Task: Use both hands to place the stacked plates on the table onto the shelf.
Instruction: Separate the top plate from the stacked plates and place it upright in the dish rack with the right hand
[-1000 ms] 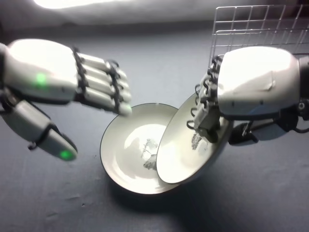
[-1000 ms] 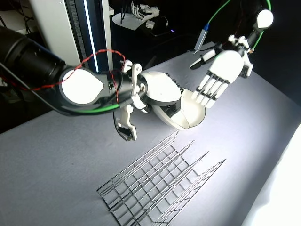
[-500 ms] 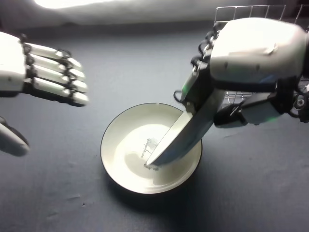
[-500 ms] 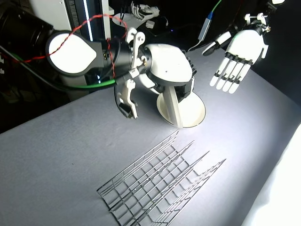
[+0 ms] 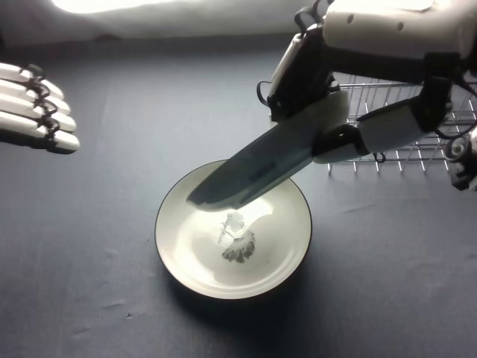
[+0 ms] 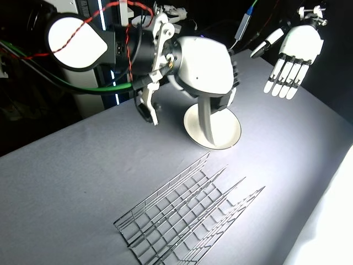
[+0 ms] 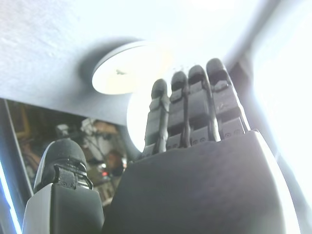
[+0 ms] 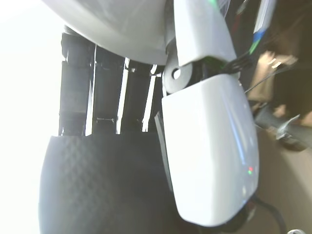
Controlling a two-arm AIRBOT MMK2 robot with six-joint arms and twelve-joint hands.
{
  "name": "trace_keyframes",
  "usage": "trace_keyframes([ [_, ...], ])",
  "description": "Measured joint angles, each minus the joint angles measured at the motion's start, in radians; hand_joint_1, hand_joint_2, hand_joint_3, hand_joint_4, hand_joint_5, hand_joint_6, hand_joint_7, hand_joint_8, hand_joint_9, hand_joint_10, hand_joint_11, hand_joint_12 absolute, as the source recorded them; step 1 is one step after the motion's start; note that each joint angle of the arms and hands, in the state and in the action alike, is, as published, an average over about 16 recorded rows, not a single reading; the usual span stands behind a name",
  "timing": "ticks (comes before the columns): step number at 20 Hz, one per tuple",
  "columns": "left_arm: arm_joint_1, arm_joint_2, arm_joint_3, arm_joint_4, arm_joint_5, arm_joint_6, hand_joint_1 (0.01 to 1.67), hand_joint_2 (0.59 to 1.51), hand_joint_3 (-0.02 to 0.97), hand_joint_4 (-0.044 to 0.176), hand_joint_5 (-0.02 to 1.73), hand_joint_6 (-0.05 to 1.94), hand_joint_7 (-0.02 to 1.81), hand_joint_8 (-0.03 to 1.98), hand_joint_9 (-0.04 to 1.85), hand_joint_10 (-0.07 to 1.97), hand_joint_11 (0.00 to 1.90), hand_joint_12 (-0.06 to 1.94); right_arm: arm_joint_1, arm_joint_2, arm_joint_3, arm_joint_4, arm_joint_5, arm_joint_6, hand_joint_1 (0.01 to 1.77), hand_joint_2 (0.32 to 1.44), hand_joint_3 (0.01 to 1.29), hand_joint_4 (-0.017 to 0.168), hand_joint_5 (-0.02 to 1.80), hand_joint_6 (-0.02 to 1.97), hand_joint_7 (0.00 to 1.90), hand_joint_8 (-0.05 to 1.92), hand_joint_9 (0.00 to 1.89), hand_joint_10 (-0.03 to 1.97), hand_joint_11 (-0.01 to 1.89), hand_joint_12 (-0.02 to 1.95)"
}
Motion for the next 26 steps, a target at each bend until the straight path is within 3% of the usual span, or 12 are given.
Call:
trace_keyframes([
  [7, 0.034, 0.031, -0.008, -0.038, -0.003, -0.006, 0.01, 1.109, -0.012, 0.006, 0.22, 0.01, 0.18, 0.01, 0.13, 0.01, 0.01, 0.28, 0.031, 0.013, -0.013, 0.243, -0.048, 0.0, 1.37, 0.97, 0.01, -0.007, 1.07, 0.59, 1.26, 0.41, 1.16, 0.83, 1.06, 0.84],
  [14, 0.054, 0.038, -0.012, -0.067, -0.003, -0.006, 0.01, 1.108, -0.012, 0.007, 0.22, 0.01, 0.16, 0.01, 0.13, 0.01, 0.01, 0.27, 0.056, 0.026, 0.002, 0.43, -0.06, 0.0, 1.37, 0.96, 0.02, -0.007, 1.04, 0.62, 1.25, 0.44, 1.18, 0.78, 1.06, 0.74],
  [26, 0.051, 0.036, -0.017, -0.076, 0.0, -0.006, 0.01, 1.101, -0.011, 0.006, 0.2, 0.01, 0.16, 0.01, 0.13, 0.01, 0.01, 0.28, 0.112, 0.043, 0.074, 0.525, -0.06, 0.004, 1.38, 0.96, 0.01, -0.008, 1.0, 0.67, 1.22, 0.52, 1.18, 0.78, 1.07, 0.73],
])
